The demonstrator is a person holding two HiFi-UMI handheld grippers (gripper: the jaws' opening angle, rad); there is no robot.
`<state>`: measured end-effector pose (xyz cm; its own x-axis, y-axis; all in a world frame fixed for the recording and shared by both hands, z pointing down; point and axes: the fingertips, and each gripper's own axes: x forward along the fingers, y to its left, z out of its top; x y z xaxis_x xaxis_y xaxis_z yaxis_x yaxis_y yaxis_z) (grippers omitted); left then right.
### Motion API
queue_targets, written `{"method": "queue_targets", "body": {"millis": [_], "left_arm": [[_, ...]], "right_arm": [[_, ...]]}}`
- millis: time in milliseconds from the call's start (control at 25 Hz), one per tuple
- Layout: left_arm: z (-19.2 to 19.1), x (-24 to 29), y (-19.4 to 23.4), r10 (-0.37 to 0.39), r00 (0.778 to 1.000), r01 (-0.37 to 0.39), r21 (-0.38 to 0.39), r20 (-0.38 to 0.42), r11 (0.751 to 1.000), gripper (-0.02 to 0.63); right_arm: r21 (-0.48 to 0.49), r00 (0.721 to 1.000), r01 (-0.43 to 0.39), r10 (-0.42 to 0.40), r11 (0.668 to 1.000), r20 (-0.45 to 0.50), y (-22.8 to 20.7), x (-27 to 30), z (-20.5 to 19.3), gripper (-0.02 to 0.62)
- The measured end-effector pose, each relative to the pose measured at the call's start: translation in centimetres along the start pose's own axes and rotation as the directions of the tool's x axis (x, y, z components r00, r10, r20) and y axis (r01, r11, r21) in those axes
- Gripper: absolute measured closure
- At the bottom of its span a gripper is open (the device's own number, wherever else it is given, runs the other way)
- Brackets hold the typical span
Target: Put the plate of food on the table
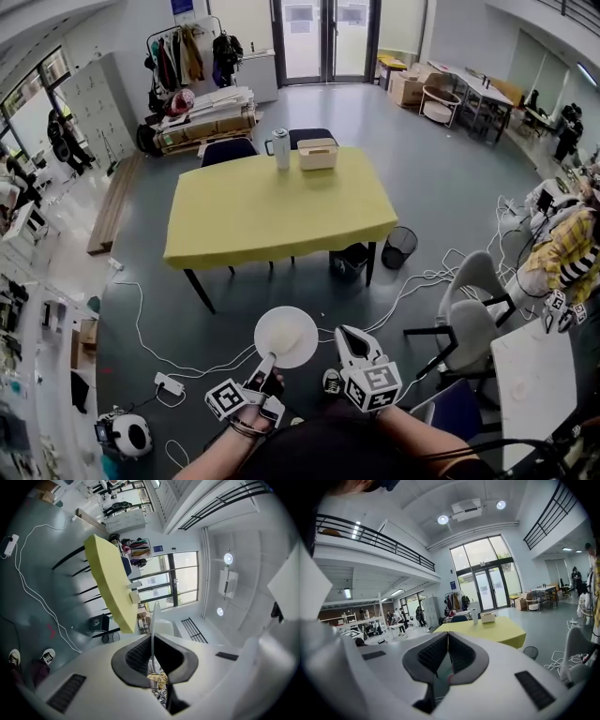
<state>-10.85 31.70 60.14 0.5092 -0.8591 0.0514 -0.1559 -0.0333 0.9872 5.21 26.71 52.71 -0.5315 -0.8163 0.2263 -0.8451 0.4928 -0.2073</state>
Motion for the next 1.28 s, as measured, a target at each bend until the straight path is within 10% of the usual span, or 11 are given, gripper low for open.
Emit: {"method": "queue_targets", "body": {"millis": [1280], "left_arm": [[4.9, 17.2, -0.9, 0.028, 0.983, -0.026, -0.013, 0.182, 1.000, 0.591]], "right_arm": [[0.012, 0.988, -0.147, 0.147, 0.989, -0.043, -14.2, 13.5, 5.4, 0.583]]}}
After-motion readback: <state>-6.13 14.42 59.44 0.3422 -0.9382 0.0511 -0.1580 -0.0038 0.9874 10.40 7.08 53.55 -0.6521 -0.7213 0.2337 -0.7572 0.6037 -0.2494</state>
